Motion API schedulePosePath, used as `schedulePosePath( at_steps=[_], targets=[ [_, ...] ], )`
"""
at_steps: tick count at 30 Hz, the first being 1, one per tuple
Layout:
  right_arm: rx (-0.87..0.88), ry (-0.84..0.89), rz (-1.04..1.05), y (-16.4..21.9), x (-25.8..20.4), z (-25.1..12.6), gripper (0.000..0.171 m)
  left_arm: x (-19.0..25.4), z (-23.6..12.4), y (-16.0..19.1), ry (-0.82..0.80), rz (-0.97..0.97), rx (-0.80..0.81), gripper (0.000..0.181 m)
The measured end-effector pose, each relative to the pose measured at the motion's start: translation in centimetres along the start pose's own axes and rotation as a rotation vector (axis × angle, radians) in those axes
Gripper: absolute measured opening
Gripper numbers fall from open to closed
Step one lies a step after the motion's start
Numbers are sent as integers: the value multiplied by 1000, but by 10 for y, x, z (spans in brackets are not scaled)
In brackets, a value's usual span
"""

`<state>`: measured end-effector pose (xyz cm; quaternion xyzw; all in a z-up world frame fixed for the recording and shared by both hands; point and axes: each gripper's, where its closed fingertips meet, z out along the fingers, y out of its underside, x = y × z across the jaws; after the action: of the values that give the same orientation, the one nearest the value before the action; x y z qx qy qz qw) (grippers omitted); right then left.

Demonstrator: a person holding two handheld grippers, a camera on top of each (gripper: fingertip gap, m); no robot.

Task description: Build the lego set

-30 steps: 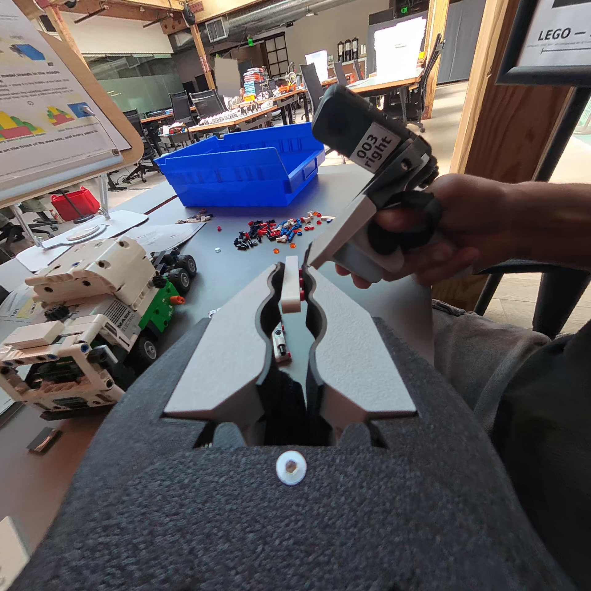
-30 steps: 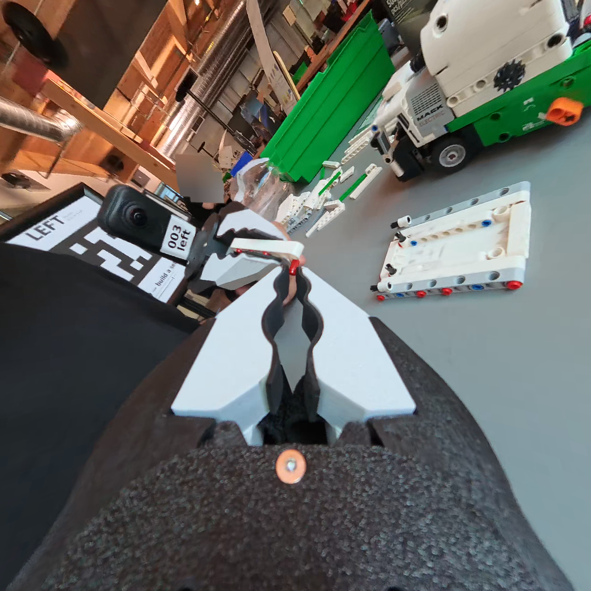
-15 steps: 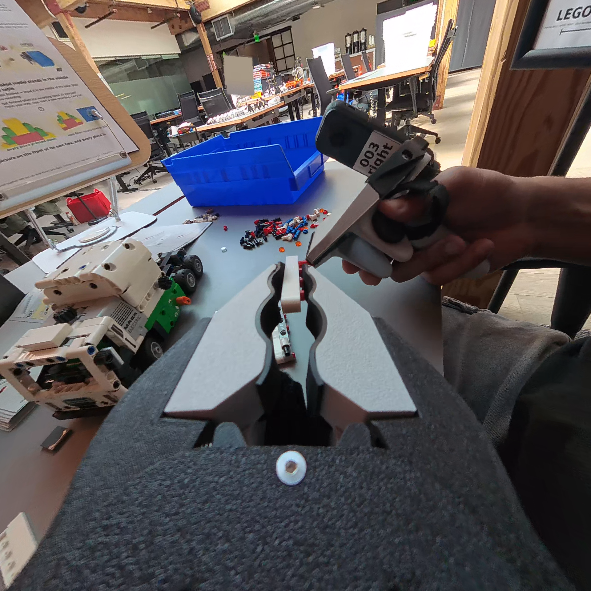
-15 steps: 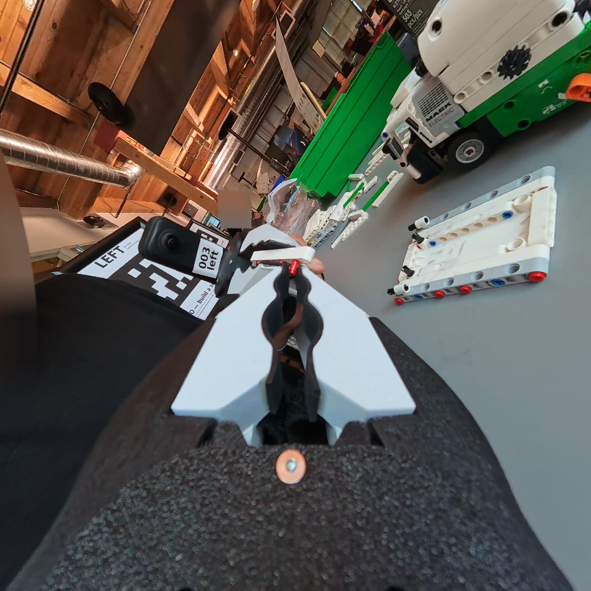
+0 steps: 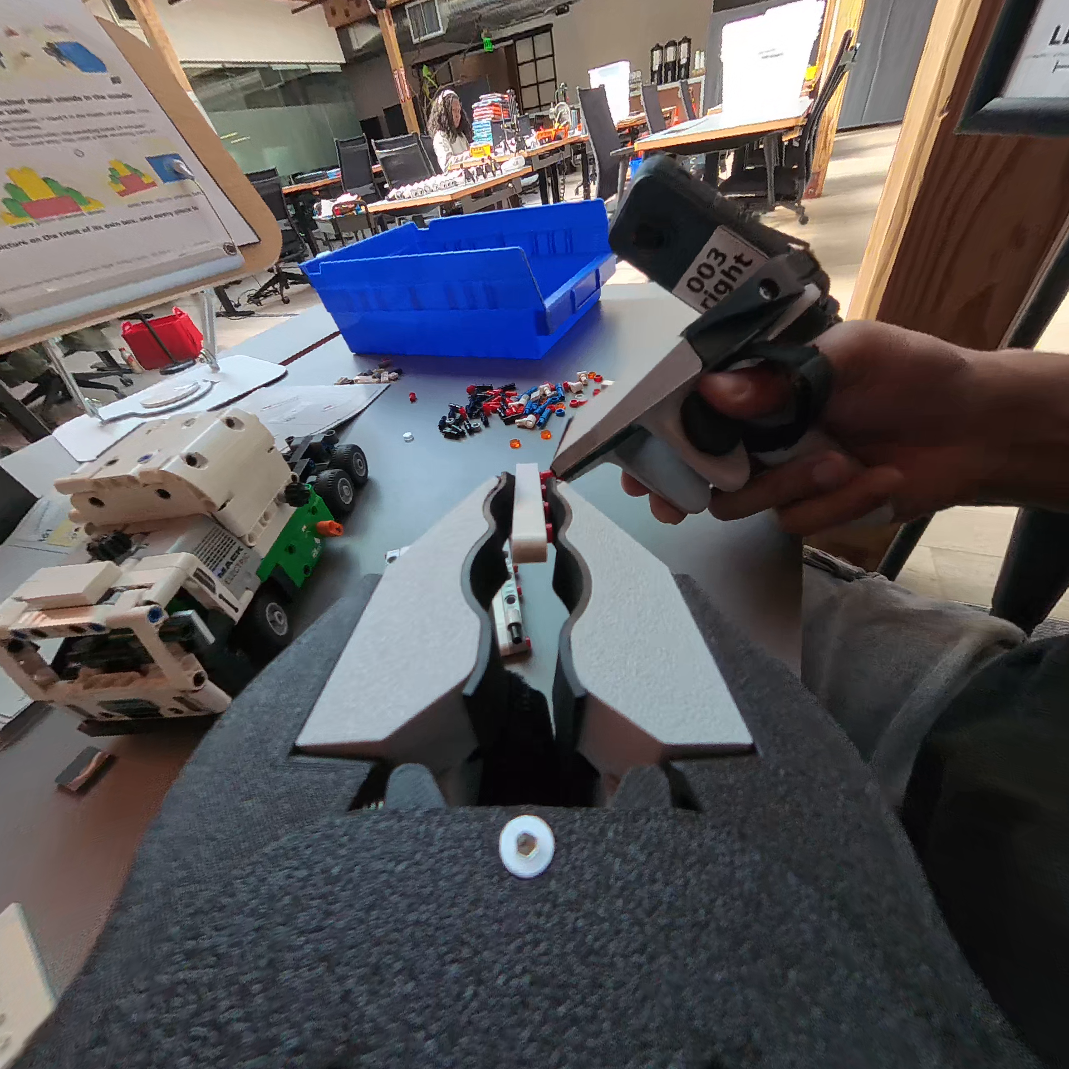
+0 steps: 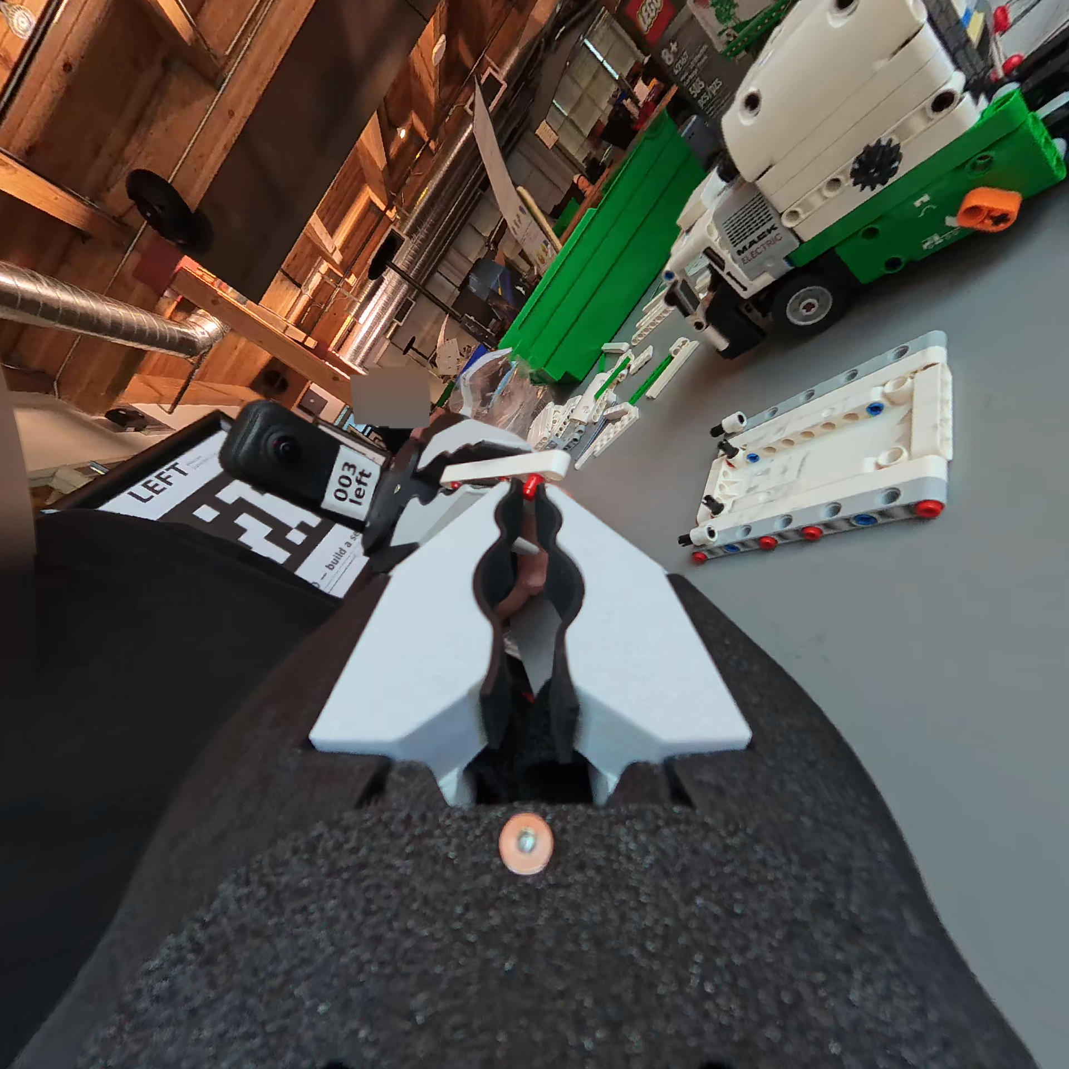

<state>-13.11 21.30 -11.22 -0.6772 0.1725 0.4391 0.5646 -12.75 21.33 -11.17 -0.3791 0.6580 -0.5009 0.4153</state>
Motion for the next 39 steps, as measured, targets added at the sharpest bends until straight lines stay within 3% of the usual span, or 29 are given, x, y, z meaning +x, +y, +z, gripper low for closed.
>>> schedulePosePath(
  at_steps=[13, 19, 27, 39],
  targets=[
    [41, 55, -151, -5, -2, 3, 3, -3, 0, -4, 34, -81, 24, 8],
    [6, -1, -366, -9, -13, -5, 28, -2, -10, -16, 130, -202, 119, 8],
    [-54, -137, -408, -6, -30, 1, 16, 11, -16, -28, 273, -310, 186, 8],
    [-38, -100, -446, -7, -29, 0, 10, 12, -15, -29, 281, -333, 195, 8]
  ],
)
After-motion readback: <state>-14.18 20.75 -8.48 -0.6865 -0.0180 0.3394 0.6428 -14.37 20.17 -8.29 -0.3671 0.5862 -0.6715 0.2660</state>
